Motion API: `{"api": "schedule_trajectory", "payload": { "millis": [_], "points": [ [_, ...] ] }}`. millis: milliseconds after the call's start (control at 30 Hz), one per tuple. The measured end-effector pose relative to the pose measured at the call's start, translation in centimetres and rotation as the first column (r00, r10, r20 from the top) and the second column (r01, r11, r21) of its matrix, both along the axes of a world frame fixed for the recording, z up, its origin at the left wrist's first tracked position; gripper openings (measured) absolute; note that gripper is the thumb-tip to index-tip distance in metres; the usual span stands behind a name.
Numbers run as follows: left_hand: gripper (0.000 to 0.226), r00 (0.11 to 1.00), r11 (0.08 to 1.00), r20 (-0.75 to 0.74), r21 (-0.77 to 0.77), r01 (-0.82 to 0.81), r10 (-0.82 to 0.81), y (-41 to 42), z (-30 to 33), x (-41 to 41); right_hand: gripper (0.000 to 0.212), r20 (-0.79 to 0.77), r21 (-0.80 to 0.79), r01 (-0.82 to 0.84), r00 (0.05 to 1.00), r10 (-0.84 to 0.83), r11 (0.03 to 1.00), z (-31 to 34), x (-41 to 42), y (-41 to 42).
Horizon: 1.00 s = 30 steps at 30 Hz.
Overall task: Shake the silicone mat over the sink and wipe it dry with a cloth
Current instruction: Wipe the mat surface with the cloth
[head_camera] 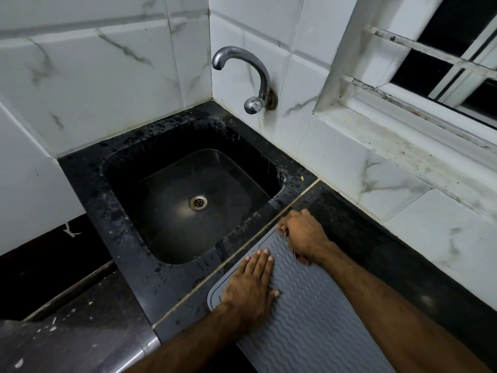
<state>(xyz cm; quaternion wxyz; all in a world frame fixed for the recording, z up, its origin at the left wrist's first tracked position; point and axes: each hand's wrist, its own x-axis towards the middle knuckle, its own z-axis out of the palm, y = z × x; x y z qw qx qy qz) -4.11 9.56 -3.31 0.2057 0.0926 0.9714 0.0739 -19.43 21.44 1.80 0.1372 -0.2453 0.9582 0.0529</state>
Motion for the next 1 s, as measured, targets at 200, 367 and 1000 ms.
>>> {"api": "schedule_trajectory", "payload": {
  "millis": [200,367,1000],
  "points": [
    [0.074,0.999,1.0,0.034,-0.006,0.009,-0.008,-0.2,0.2,-0.2,0.039,0.048,-0.055,0.199,0.979,-0.197,0.978,1.3,-1.7,0.4],
    [0.071,0.998,0.999,0.065,-0.027,0.027,-0.025,-0.2,0.7,-0.7,0.044,0.089,-0.123,0.224,0.973,-0.214,0.967,1.1,-0.2,2.0],
    [0.032,0.987,0.959,0.042,-0.233,0.16,-0.155,1.6,6.0,-4.3,0.033,0.205,-0.19,0.504,0.86,-0.468,0.842,2.0,4.6,8.5]
  ]
}}
